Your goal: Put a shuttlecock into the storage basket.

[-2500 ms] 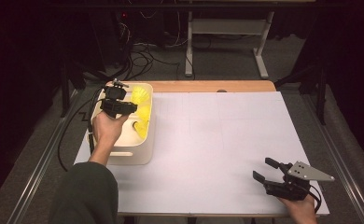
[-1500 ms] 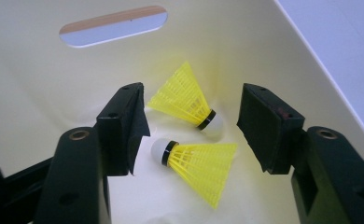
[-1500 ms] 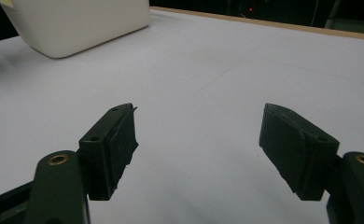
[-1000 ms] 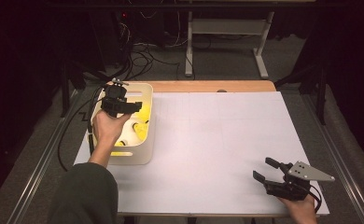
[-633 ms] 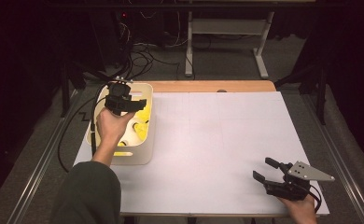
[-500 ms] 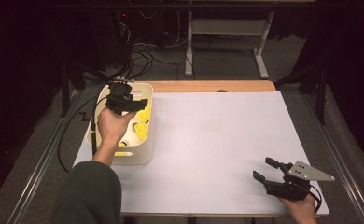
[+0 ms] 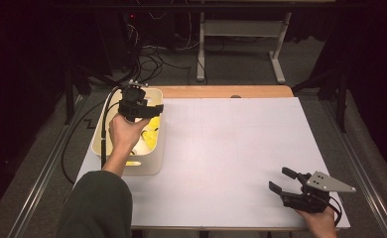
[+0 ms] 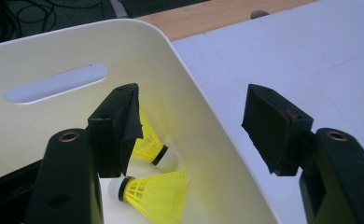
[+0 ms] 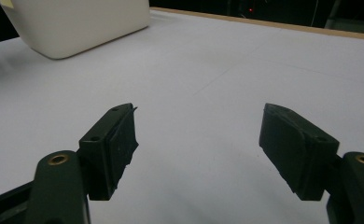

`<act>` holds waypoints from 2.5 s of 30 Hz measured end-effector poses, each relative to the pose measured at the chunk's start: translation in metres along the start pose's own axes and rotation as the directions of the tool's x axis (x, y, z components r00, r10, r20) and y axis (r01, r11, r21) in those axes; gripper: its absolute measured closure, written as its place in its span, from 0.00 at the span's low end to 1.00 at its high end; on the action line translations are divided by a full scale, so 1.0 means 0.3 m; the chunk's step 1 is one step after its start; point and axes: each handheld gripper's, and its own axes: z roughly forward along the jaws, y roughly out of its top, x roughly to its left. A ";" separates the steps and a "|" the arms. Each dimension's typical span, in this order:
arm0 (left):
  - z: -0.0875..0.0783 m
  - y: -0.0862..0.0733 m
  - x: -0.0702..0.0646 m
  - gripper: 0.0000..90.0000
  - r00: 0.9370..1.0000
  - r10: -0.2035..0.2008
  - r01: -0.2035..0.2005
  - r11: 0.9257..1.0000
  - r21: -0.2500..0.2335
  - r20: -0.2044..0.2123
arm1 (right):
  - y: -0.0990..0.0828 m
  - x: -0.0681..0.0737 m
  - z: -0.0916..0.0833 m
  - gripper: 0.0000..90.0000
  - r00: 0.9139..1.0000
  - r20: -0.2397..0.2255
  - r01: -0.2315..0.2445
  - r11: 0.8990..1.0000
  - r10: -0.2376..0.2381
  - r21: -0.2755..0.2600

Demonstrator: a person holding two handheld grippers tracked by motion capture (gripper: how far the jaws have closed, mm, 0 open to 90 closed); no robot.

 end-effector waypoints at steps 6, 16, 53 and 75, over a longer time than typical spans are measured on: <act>0.005 0.007 -0.032 0.41 1.000 0.020 -0.020 1.000 -0.008 0.011 | 0.000 0.000 0.000 0.31 1.000 0.001 0.000 1.000 0.000 0.000; 0.016 0.019 -0.090 0.40 0.998 0.062 -0.062 0.998 -0.006 0.028 | 0.000 0.000 -0.001 0.31 1.000 0.001 -0.001 1.000 0.001 -0.002; 0.070 0.011 -0.241 0.41 0.989 0.123 -0.123 0.992 0.000 0.088 | 0.000 0.001 -0.002 0.31 1.000 -0.002 0.001 1.000 -0.001 -0.004; 0.087 0.007 -0.323 0.41 0.982 0.157 -0.157 0.988 -0.010 0.102 | 0.000 0.001 -0.002 0.31 1.000 -0.001 -0.001 1.000 0.001 -0.003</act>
